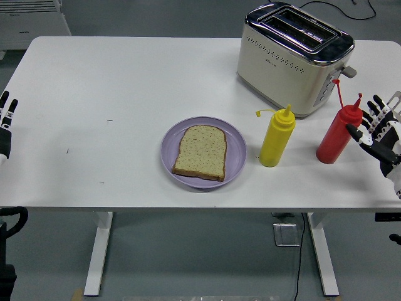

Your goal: Pick up the cup,pour liquid into bread,place the cup on the desk

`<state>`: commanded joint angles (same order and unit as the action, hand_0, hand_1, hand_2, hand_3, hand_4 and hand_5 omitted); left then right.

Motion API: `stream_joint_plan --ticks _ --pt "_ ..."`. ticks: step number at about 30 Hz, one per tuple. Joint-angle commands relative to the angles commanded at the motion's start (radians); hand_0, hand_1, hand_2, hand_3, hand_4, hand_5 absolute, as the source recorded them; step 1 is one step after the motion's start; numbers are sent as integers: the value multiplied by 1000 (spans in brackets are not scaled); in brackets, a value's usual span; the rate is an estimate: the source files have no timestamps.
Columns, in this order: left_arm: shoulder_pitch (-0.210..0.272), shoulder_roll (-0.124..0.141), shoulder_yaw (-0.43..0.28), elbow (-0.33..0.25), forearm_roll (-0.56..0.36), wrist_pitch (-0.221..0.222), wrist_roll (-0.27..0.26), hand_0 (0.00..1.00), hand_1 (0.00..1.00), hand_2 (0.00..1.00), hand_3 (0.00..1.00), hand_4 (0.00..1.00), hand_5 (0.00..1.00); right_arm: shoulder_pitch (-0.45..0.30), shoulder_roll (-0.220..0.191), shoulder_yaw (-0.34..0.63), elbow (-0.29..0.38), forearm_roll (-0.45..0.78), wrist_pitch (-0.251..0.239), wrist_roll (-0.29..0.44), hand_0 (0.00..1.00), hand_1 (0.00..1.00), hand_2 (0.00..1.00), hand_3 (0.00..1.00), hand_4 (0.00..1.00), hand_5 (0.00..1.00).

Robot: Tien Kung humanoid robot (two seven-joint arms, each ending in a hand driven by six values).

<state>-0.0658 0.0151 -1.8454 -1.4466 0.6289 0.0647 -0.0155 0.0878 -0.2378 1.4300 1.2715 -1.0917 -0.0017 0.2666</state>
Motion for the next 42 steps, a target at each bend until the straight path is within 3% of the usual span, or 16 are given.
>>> stream_joint_plan --ticks 14,15,16,21,22,28,29,33,34,40,41,42 --pt "5 -1 1 1 1 0 0 835 846 862 742 666 998 53 10 -93 -44 27 -44 8 966 928 963 998 917 272" --pt "5 -1 1 1 1 0 0 835 846 862 742 666 998 60 13 -101 -50 30 -55 10 966 928 963 998 917 272" --pt "5 -1 0 1 1 0 0 834 845 862 741 665 998 64 14 -106 -53 32 -62 11 919 858 873 953 915 274" --pt "2 -1 -3 1 1 0 0 834 845 862 741 665 998 91 24 -130 -75 53 -115 23 919 858 873 953 915 274" --pt "2 -1 -4 1 1 0 0 831 846 861 740 664 998 95 26 -132 -79 58 -123 25 836 711 646 812 910 274" --pt "0 -1 -8 1 0 1 -1 831 846 861 740 664 998 113 31 -150 -88 74 -153 8 836 711 646 812 910 274" --pt "0 -1 -8 1 0 1 -1 830 846 860 741 663 998 116 31 -156 -88 79 -161 3 742 608 519 639 912 278" --pt "-1 -1 -9 1 0 1 -1 830 846 860 741 663 998 126 37 -178 -89 106 -193 -6 742 608 519 639 912 278" --pt "-1 -1 -9 1 0 1 -1 830 845 859 740 664 998 129 40 -184 -90 126 -207 -7 566 443 393 446 907 277" --pt "-1 -1 -9 1 0 1 -1 830 845 859 740 664 998 140 45 -197 -93 189 -238 4 566 443 393 446 907 277" --pt "-1 -1 -10 1 0 1 -1 830 846 860 740 664 998 141 45 -198 -93 193 -241 6 460 346 339 375 894 269" --pt "-1 -1 -10 1 0 1 -1 830 846 860 740 664 998 144 46 -201 -94 201 -245 8 460 346 339 375 894 269"
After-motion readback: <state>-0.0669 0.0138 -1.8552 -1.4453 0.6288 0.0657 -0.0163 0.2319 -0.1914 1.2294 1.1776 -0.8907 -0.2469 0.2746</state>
